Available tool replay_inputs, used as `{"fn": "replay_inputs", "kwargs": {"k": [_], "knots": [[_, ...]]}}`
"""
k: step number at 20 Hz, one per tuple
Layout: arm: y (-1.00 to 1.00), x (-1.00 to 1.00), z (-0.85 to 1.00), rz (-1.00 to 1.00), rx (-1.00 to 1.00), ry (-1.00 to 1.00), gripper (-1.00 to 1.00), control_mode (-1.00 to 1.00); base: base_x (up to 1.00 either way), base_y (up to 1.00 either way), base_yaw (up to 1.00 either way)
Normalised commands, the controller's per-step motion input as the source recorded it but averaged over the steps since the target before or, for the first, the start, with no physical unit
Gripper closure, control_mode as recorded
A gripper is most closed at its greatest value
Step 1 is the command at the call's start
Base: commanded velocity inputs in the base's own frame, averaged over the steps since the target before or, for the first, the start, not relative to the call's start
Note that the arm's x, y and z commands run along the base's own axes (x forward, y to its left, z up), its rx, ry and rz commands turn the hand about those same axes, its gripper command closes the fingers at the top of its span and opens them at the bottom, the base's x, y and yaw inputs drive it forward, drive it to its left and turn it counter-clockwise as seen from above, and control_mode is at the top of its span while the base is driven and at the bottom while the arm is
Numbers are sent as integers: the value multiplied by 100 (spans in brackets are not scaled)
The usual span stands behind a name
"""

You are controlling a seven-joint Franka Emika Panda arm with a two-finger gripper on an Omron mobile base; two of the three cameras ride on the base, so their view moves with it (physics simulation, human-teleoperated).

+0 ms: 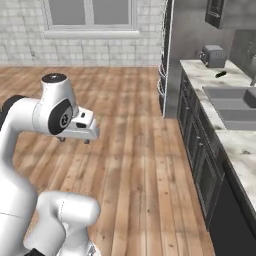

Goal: Place the two vegetables and bowl onto the tray for setting up a vegetable dip station.

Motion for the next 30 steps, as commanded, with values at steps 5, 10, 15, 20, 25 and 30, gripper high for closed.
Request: {"fn": "replay_inputs", "kwargs": {"k": [5,10,15,20,25,30], "knots": [[0,0,0,0,0,0,-100,100,56,53,-34],[0,0,0,0,0,0,-100,100,61,66,-34],[0,0,0,0,0,0,-100,100,75,89,-32],[0,0,0,0,0,0,-100,100,72,92,-31],[0,0,0,0,0,0,-100,100,71,92,-33],[0,0,0,0,0,0,-100,100,69,87,-35]]}}
